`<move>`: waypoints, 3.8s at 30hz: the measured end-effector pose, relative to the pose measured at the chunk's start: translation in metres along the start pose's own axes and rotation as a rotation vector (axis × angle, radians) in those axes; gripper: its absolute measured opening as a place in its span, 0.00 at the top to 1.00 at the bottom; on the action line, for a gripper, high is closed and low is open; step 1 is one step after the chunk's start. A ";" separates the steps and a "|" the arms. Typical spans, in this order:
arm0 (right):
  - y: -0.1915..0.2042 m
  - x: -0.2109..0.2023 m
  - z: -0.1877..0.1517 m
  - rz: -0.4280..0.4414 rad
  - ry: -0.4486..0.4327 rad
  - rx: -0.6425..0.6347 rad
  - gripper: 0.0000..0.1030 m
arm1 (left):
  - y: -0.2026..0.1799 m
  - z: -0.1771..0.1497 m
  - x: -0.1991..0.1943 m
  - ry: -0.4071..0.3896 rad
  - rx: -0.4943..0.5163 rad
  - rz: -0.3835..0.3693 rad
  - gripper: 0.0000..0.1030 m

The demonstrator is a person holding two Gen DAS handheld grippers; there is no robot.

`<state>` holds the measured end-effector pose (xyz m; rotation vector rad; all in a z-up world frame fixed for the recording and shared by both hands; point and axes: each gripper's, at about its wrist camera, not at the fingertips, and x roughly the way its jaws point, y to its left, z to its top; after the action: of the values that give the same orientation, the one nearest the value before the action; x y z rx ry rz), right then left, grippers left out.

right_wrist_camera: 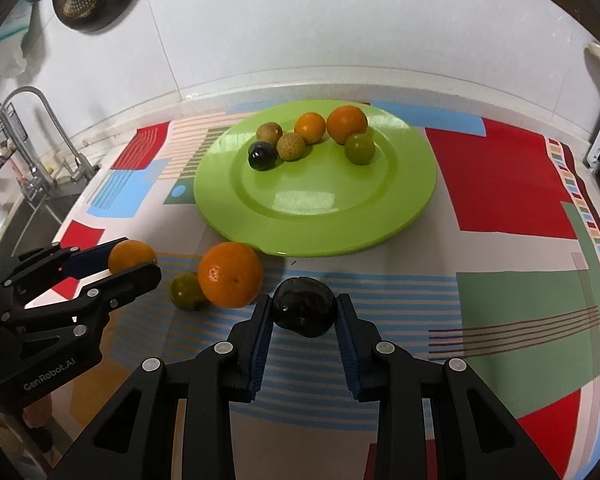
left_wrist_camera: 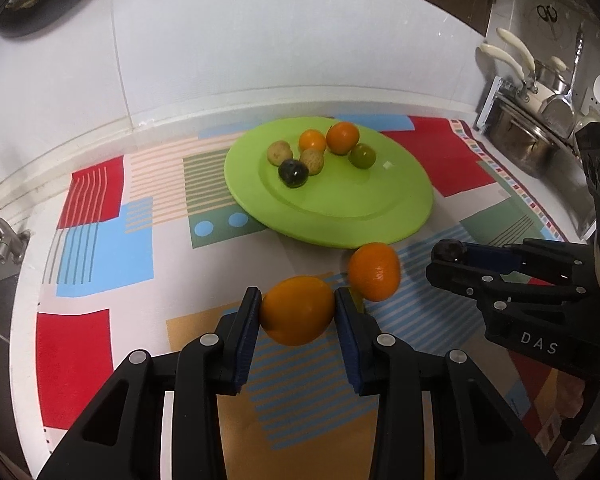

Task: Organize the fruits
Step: 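Carry the orange and the dark plum over the green plate, then open both grippers to release the orange and plum onto the plate, then raise both grippers away from the plate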

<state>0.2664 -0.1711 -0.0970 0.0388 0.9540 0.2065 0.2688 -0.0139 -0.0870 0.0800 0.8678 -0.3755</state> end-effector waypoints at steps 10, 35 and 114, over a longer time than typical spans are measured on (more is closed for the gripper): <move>0.004 -0.036 0.002 0.019 -0.074 -0.005 0.69 | -0.011 0.006 -0.031 -0.057 -0.007 -0.012 0.64; -0.002 -0.089 0.033 0.016 -0.252 -0.013 0.69 | -0.028 0.052 -0.058 -0.185 0.007 -0.022 0.64; -0.026 -0.017 0.081 0.026 -0.180 -0.019 0.58 | -0.005 0.085 -0.002 -0.150 -0.031 0.045 0.48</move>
<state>0.3266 -0.1952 -0.0395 0.0516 0.7729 0.2324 0.3279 -0.0366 -0.0298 0.0420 0.7224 -0.3218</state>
